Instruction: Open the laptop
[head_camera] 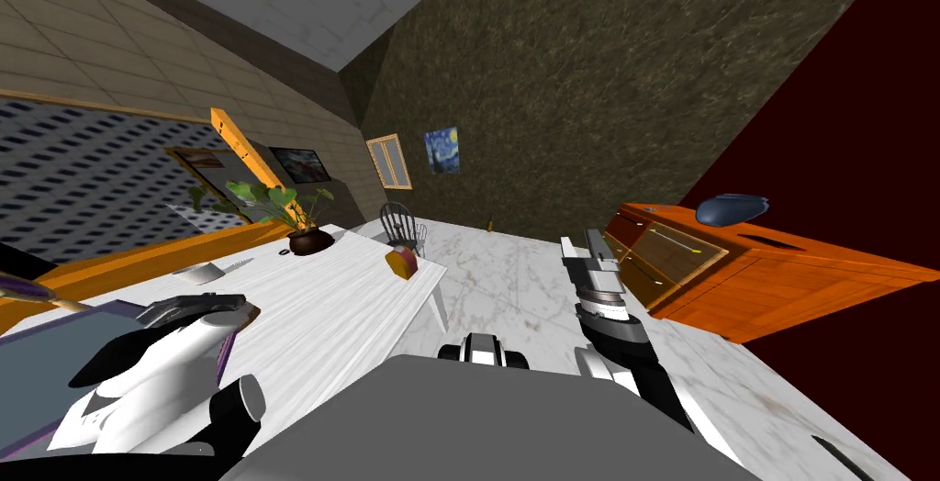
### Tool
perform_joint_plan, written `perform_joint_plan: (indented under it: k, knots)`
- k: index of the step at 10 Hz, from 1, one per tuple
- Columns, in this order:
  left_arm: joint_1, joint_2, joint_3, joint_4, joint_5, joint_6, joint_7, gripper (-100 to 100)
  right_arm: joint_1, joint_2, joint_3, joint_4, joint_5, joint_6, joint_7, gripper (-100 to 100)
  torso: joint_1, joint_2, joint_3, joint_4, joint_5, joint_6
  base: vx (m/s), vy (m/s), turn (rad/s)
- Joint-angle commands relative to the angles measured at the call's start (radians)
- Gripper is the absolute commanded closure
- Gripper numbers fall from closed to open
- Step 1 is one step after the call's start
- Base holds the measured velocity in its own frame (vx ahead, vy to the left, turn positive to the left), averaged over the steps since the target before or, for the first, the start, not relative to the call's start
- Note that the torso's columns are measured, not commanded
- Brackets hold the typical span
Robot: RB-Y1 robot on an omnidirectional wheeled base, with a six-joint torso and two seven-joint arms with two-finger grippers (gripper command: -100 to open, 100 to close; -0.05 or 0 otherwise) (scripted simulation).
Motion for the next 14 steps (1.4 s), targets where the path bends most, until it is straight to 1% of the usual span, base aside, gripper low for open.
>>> perform_joint_plan:
  k: [1, 2, 4, 5, 6, 7, 14]
  knots:
    - [0.049, -0.021, 0.089, -0.062, -0.065, 0.034, 0.023, 100, 0.0, 0.0, 0.0, 0.0, 0.0, 0.0, 0.0, 0, 0.0, -0.001, -0.001, 0.0, 0.0, 0.001, -0.028, -0.018, -0.392]
    - [0.058, -0.021, 0.126, -0.062, -0.073, 0.034, 0.023, 100, 0.0, 0.0, 0.0, 0.0, 0.0, 0.0, 0.0, 0, -0.001, 0.0, 0.0, 0.0, 0.0, 0.004, -0.036, -0.01, -0.275]
    - [0.058, -0.021, 0.165, -0.062, -0.073, 0.034, 0.023, 100, 0.0, 0.0, 0.0, 0.0, 0.0, 0.0, 0.0, 0, 0.0, 0.0, 0.0, 0.0, 0.0, 0.0, -0.012, -0.003, 0.036]
    - [0.055, -0.025, 0.157, -0.071, -0.077, 0.04, 0.022, 100, 0.0, 0.0, 0.0, 0.0, 0.0, 0.0, 0.0, 0, 0.0, -0.001, -0.001, 0.0, 0.0, 0.001, -0.003, -0.002, 0.012]
    - [0.049, -0.013, 0.161, -0.092, -0.057, 0.063, 0.032, -100, 0.0, 0.0, 0.0, 0.0, 0.0, 0.0, 0.0, 0, 0.0, -0.001, -0.001, 0.0, 0.0, 0.002, -0.096, 0.025, -0.118]
    - [0.047, -0.009, 0.161, -0.097, -0.05, 0.069, 0.035, -100, 0.0, 0.0, 0.0, 0.0, 0.0, 0.0, 0.0, 0, 0.001, 0.003, 0.001, 0.001, 0.0, 0.002, -0.163, 0.052, -0.108]
    - [0.02, 0.041, 0.152, -0.162, 0.029, 0.153, 0.072, -100, 0.0, 0.0, 0.0, 0.0, 0.0, 0.0, 0.0, 0, -0.001, 0.0, -0.001, 0.0, 0.0, 0.002, -0.172, 0.027, -0.088]
